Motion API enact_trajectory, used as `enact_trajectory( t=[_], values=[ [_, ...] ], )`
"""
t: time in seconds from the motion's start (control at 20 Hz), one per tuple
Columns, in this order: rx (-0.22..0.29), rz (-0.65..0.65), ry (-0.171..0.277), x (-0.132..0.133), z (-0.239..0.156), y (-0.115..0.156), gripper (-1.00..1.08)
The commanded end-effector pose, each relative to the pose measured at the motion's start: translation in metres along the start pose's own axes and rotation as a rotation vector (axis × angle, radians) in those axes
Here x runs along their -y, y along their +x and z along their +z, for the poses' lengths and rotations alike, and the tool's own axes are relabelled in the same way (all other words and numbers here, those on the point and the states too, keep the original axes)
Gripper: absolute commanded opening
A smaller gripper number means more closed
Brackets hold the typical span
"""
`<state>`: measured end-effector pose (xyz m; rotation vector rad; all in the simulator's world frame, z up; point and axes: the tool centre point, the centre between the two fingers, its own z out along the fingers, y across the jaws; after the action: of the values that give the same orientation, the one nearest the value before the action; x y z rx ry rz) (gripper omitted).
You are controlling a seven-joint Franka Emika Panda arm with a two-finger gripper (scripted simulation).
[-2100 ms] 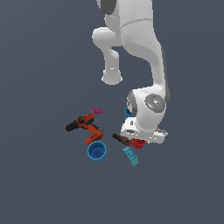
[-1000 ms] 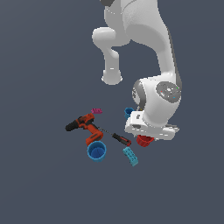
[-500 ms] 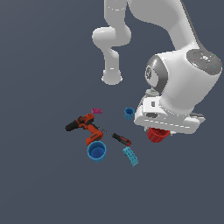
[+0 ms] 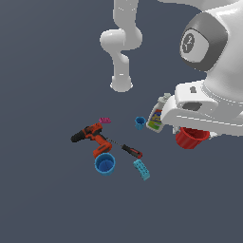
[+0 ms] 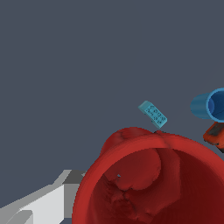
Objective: Pick up a designated object from a clutter of objects.
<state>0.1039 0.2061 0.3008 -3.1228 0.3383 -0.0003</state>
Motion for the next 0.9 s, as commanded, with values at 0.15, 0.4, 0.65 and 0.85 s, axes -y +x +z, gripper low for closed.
enact_trajectory(
  t=[0.15, 0.4, 0.65, 0.85],
  values=[
    [-0.001, 0.000, 0.000, 0.012, -0.039, 0.007, -1.00],
    [0.000, 0.001, 0.000, 0.019, -0.059, 0.013, -1.00],
    [0.000, 0.001, 0.000, 0.023, -0.071, 0.016, -1.00],
    [0.000, 0.001, 0.000, 0.025, -0.076, 0.017, -1.00]
  ],
)
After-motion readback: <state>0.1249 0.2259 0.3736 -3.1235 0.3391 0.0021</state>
